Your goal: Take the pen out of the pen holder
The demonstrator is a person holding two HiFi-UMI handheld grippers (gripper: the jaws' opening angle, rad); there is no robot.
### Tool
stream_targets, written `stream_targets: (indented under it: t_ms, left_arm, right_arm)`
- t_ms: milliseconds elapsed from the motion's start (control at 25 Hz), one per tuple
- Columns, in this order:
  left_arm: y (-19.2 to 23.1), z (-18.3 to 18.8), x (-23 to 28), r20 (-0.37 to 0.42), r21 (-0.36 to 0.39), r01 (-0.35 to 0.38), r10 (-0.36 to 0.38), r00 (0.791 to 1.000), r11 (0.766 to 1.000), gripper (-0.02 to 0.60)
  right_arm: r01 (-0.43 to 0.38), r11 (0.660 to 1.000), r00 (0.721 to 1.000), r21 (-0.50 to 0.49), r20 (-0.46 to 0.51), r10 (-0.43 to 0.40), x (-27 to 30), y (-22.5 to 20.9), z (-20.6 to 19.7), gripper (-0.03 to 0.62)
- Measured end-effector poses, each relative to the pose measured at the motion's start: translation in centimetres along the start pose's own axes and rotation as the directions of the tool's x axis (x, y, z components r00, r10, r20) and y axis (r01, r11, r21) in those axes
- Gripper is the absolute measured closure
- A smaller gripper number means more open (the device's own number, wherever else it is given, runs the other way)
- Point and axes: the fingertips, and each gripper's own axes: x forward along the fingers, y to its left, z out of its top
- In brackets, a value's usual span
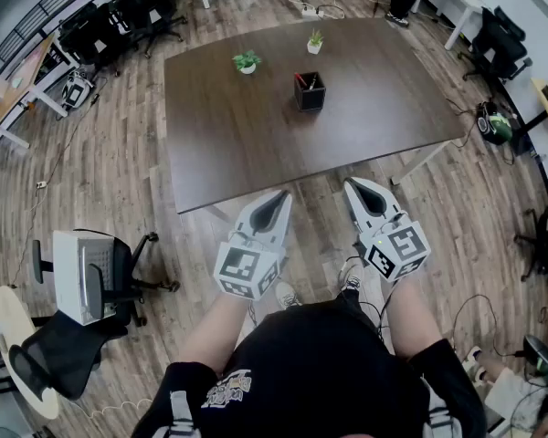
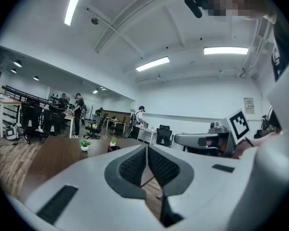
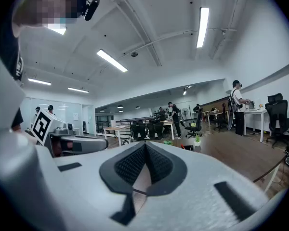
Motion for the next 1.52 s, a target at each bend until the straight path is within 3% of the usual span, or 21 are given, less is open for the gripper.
stream_targets:
  t_ms: [520,560,600,720,880,1240,1520]
  left_arm:
    - [1.2,-0.4,-1.2,0.0,-0.004,0.0,0.0,1.0,1.0,0.568]
    - [1.4,-0.4,-1.4,0.0,-0.005,0.002,-0.002,1.0,1.0,0.565]
    - [1.5,-0.4,-1.5,0.001,-0.005,0.005,-0.005,1.0,1.0,0.544]
    - [2.0,-0.4,-1.8,0.001,-0.002,0.016,-0.016,1.0,1.0,0.431]
    - [2.1,-0.4,-2.3,-0.002,0.008,0.025,-0.025,1.0,1.0,0.386]
    - [2.7,-0.2,-3.3,-0.003,0.02,0.007,-0.007,1.0,1.0,0.368]
    - [2.7,-0.2,-2.0,-0.008,0.019,-0.03,0.03,1.0,0.999,0.368]
  right_arm:
    - [-0.012,1.0,1.0,-0.027,0.019,0.013,1.0,2.0,0.1,0.583]
    - [-0.01,1.0,1.0,-0.026,0.022,0.01,1.1,2.1,0.2,0.551]
    - [-0.006,1.0,1.0,-0.024,0.025,0.006,1.2,2.3,0.3,0.516]
    - [0.003,1.0,0.999,-0.019,0.038,-0.002,1.5,2.6,0.4,0.492]
    - [0.005,1.0,0.999,-0.01,0.043,-0.005,1.7,3.1,0.5,0.441]
    - [-0.021,1.0,0.999,-0.01,0.048,0.021,2.3,4.0,0.7,0.39]
    - [-0.049,0.999,0.997,-0.001,0.054,0.049,2.9,2.0,0.9,0.387]
